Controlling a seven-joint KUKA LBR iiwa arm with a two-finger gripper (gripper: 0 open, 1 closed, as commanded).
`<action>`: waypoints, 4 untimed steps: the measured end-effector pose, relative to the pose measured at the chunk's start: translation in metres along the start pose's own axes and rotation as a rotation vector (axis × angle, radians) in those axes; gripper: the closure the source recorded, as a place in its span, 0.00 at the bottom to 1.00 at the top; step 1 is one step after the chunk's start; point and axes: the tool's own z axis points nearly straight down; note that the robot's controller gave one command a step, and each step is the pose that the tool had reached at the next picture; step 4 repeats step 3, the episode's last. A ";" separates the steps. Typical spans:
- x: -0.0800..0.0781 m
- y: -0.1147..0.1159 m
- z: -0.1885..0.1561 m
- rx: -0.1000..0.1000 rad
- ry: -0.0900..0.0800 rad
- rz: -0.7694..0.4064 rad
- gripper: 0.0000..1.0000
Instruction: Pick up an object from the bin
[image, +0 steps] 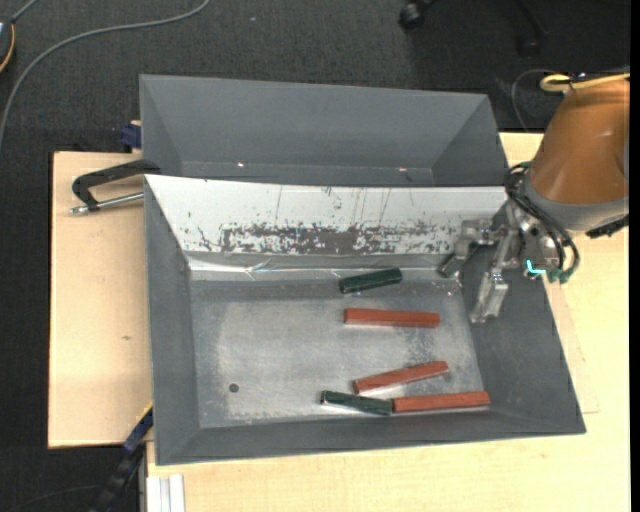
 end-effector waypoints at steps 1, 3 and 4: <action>-0.003 0.049 0.103 -0.003 0.003 -0.022 0.00; 0.049 0.021 -0.059 0.006 -0.016 -0.219 1.00; 0.049 0.021 -0.059 0.006 -0.016 -0.219 1.00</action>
Offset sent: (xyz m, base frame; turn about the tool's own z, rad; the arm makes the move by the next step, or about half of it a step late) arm 0.0033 0.0455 -0.0989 -0.0181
